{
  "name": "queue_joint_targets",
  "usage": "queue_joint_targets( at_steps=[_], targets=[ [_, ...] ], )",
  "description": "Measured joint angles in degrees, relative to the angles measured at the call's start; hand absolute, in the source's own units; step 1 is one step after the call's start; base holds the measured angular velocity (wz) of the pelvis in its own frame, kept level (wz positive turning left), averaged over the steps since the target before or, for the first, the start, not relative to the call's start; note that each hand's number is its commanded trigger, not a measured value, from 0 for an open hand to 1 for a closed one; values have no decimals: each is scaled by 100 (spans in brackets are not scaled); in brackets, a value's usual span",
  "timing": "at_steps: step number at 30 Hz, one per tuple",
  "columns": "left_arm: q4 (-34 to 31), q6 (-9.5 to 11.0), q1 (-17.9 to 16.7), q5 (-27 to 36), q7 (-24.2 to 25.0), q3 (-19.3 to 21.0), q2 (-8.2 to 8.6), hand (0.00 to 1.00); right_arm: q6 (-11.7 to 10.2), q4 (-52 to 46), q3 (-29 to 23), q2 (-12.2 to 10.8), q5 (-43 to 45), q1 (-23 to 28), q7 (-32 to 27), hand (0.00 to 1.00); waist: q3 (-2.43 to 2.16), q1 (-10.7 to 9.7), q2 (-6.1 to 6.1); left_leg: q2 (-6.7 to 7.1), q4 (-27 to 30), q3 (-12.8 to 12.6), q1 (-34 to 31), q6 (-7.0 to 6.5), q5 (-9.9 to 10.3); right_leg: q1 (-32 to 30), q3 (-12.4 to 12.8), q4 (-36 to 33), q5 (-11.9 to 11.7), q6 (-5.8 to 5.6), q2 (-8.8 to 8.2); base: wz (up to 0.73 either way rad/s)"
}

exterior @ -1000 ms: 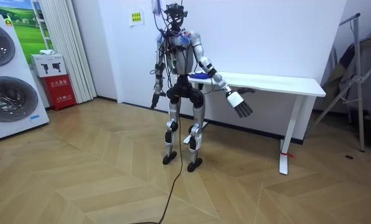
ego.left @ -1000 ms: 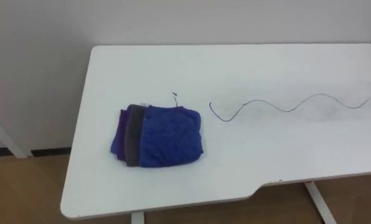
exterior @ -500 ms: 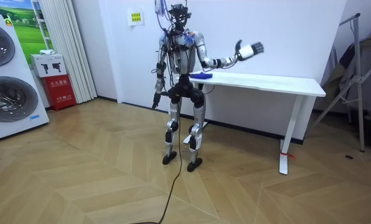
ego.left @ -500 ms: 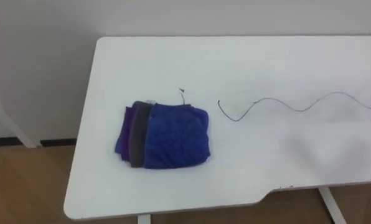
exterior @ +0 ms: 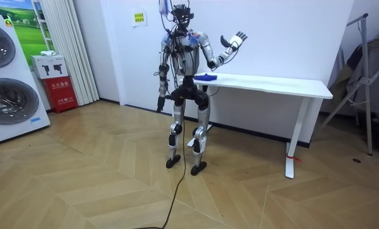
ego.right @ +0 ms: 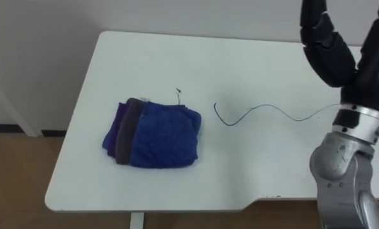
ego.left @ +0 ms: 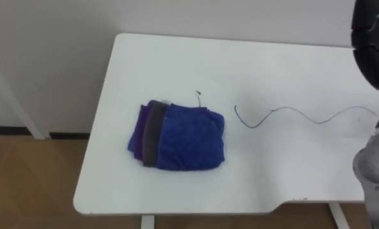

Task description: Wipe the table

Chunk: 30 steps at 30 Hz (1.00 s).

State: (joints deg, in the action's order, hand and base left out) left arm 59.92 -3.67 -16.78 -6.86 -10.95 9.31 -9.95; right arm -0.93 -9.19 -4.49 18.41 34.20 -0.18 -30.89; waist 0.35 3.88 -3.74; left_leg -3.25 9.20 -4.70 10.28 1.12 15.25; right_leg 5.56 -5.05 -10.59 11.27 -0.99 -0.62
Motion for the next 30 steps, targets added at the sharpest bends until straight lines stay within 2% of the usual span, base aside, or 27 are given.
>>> queue_joint_targets(
  at_steps=[5, 10, 15, 19, 23, 26, 30],
  targets=[
    [-14, 0, 142, -5, 35, -179, 3, 0, 6, -1, 684, -17, 699, 0, 636, 0, 6, 116, 33, 0, 15, 29, -81, 0, -1, -17, -47, -2, -1, 2, -5, 5],
    [-15, 0, 215, -3, 32, -263, -30, 0, 104, -1, 1257, -15, 1047, 1, 1284, 0, -34, 288, 28, 0, 15, 85, -115, 0, -1, -40, -163, -4, -1, 2, -18, 3],
    [-33, 1, 277, 4, 14, -625, -72, 0, 228, 121, 1928, -6, 1152, 2, 1511, 0, -54, 303, -38, -5, 10, 188, -150, 0, -1, -42, -269, 7, -1, 2, -14, 7],
    [-2, 63, 359, -9, -13, -688, -78, 0, 211, 380, 2352, -28, 1518, 34, 1628, 0, -25, 446, -89, 2, -7, 255, -153, 0, -1, 27, -314, 72, -4, 0, -19, 9],
    [47, 117, 375, -115, -45, -742, -115, 0, 163, 779, 2543, -41, 1978, 43, 1742, 0, -17, 445, -94, 13, -13, 343, -142, 0, -1, 99, -371, 107, -5, -2, -29, 13],
    [5, 109, 357, -172, -75, -750, -109, 0, 173, 1202, 2599, -49, 2063, 48, 1923, 0, 15, 514, -47, 9, -40, 354, -74, 0, -1, 135, -366, 112, -4, -2, -22, 1],
    [-90, 109, 347, -173, -91, -746, -107, 0, 227, 1734, 2602, -55, 2076, 159, 2235, 0, 24, 549, 6, 9, -52, 437, -62, 0, -1, 155, -366, 110, -4, -2, -20, 4]
  ],
)
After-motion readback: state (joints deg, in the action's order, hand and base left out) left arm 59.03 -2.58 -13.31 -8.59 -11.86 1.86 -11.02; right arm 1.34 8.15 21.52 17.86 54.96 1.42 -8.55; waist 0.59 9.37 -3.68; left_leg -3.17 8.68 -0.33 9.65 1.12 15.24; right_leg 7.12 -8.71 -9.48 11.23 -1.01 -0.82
